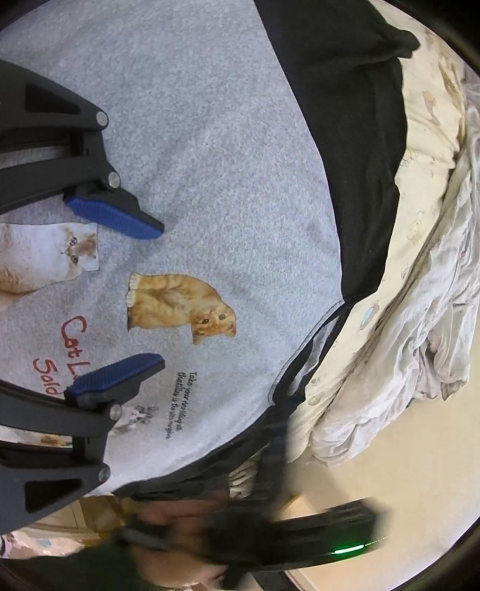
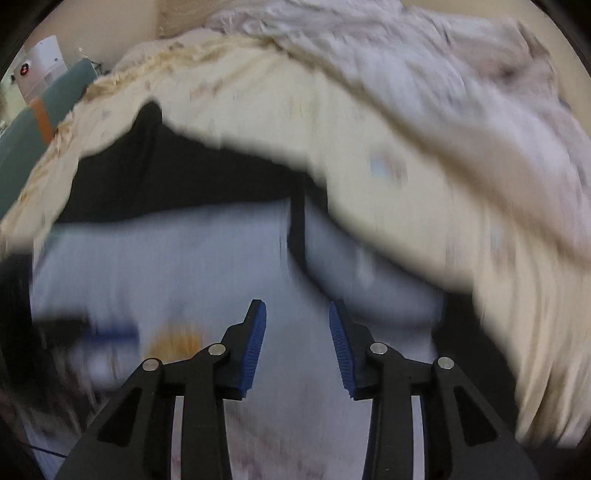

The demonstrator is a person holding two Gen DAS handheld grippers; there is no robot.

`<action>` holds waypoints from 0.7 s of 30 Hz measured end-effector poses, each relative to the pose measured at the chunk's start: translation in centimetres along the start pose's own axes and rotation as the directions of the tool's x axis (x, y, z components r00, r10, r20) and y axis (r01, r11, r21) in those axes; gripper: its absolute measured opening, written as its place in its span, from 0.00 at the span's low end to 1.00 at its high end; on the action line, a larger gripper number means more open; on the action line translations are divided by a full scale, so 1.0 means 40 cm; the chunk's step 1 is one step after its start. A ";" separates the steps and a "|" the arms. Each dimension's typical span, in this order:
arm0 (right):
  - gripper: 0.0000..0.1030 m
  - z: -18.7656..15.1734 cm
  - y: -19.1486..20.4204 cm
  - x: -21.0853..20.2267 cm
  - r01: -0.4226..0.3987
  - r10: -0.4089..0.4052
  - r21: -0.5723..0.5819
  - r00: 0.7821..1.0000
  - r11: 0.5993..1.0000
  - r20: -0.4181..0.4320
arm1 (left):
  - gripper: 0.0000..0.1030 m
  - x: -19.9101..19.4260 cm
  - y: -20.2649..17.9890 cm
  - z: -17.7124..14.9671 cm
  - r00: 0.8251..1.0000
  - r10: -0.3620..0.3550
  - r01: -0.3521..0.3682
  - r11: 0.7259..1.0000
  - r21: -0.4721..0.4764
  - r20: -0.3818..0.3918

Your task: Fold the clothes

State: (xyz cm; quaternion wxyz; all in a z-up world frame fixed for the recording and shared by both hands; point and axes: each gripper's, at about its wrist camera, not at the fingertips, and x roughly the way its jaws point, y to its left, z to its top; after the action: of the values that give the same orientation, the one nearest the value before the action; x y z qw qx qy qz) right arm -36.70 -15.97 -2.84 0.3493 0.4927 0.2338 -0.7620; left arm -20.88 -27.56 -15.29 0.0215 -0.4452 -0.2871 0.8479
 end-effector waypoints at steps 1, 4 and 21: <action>0.39 -0.051 -0.003 0.015 0.023 -0.024 -0.006 0.999 1.000 -0.029 | 0.63 0.002 -0.006 -0.003 1.000 0.011 -0.011 1.000 0.020 0.001; 0.43 -0.160 -0.027 0.030 0.099 -0.100 -0.049 0.995 0.994 -0.022 | 0.63 0.006 -0.019 -0.014 0.999 0.038 -0.039 0.996 0.082 0.006; 0.72 -0.369 0.038 -0.055 0.295 -0.282 0.277 0.955 0.914 -0.087 | 0.63 -0.036 -0.081 -0.116 0.967 0.254 -0.240 0.908 0.342 0.005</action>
State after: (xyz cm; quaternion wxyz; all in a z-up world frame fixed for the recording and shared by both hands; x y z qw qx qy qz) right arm -26.27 -5.95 -6.85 0.1523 0.5154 0.1986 -0.8196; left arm -17.16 -23.11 -14.60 -0.0035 -0.4841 -0.0773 0.8716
